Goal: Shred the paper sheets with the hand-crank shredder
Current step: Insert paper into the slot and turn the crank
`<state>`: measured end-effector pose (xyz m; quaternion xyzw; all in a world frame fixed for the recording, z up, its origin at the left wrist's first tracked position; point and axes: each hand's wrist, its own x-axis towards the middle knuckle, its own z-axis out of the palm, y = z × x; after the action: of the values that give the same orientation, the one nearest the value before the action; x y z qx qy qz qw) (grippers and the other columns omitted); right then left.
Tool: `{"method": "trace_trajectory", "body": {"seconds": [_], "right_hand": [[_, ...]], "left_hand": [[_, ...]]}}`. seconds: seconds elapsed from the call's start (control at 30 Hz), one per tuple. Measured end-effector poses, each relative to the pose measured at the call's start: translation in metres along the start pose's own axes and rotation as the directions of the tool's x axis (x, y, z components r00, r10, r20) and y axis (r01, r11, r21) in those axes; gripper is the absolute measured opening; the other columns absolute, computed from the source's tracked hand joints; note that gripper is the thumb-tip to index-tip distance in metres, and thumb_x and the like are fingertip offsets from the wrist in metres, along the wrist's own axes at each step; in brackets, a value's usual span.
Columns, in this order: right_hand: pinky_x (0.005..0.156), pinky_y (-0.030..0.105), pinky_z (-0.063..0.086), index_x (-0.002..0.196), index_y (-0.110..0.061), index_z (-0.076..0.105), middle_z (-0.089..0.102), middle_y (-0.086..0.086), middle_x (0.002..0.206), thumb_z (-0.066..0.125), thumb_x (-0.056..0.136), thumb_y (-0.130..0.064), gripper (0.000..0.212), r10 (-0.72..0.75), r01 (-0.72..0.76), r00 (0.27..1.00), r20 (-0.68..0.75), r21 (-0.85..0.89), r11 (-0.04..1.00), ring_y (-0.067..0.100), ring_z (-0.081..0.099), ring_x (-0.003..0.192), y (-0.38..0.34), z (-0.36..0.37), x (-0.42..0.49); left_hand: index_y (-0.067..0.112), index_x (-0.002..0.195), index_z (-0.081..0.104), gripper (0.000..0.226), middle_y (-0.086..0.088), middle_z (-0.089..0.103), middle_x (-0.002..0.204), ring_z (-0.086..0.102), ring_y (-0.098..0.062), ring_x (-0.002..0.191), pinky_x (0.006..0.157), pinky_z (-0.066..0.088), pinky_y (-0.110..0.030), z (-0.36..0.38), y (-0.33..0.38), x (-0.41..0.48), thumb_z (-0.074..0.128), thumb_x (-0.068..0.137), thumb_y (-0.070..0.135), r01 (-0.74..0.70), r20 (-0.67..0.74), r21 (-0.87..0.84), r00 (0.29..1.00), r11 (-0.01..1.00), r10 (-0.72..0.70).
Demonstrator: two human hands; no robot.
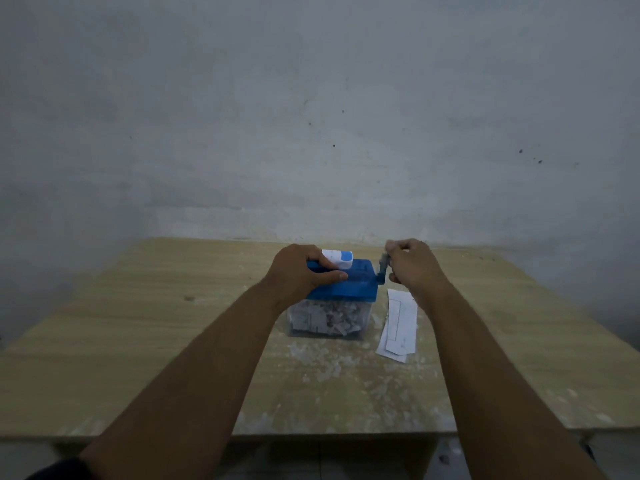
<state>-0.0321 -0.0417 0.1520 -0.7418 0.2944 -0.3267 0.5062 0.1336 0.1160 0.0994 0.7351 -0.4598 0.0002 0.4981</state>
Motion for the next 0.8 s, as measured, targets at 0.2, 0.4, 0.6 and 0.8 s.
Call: {"method": "trace_trajectory", "body": {"seconds": [0.2, 0.4, 0.6, 0.8], "right_hand": [[0.069, 0.04, 0.053, 0.082, -0.006, 0.07, 0.064, 0.016, 0.079, 0.062, 0.104, -0.043, 0.044, 0.127, -0.126, 0.992, 0.006, -0.049, 0.991, 0.023, 0.052, 0.07, 0.025, 0.01, 0.042], [0.063, 0.035, 0.051, 0.1, -0.004, 0.069, 0.064, 0.013, 0.092, 0.061, 0.105, -0.038, 0.036, 0.241, -0.241, 0.97, 0.004, -0.012, 0.97, 0.023, 0.053, 0.072, 0.06, 0.026, 0.046], [0.082, 0.042, 0.054, 0.117, 0.003, 0.07, 0.069, 0.019, 0.106, 0.057, 0.104, -0.018, 0.028, 0.255, -0.231, 0.966, 0.032, -0.327, 0.916, 0.028, 0.061, 0.086, 0.073, 0.009, 0.037], [0.082, 0.034, 0.056, 0.104, -0.021, 0.08, 0.077, -0.005, 0.1, 0.062, 0.102, -0.045, 0.03, -0.162, 0.15, 0.987, -0.022, -0.271, 0.951, 0.007, 0.067, 0.082, 0.021, 0.012, 0.017]], "left_hand": [[0.028, 0.089, 0.086, 0.022, 0.01, 0.075, 0.084, 0.067, -0.003, 0.08, 0.068, 0.047, -0.012, -0.002, -0.002, 0.0, 0.092, 0.077, 0.046, -0.016, 0.004, -0.032, 1.0, 0.999, 0.016], [0.031, 0.087, 0.086, 0.024, 0.01, 0.076, 0.084, 0.068, -0.007, 0.081, 0.074, 0.056, -0.03, 0.002, -0.003, 0.0, 0.092, 0.074, 0.05, 0.001, -0.001, -0.044, 1.0, 0.999, -0.001], [0.031, 0.089, 0.086, 0.025, 0.011, 0.075, 0.085, 0.067, -0.002, 0.083, 0.072, 0.05, -0.018, 0.002, -0.003, -0.001, 0.092, 0.075, 0.05, -0.003, -0.005, -0.024, 1.0, 1.0, 0.003], [0.035, 0.091, 0.086, 0.021, 0.015, 0.076, 0.087, 0.068, -0.002, 0.083, 0.069, 0.05, -0.014, 0.0, -0.001, -0.003, 0.091, 0.077, 0.049, -0.002, -0.016, -0.014, 1.0, 1.0, 0.002]]}}
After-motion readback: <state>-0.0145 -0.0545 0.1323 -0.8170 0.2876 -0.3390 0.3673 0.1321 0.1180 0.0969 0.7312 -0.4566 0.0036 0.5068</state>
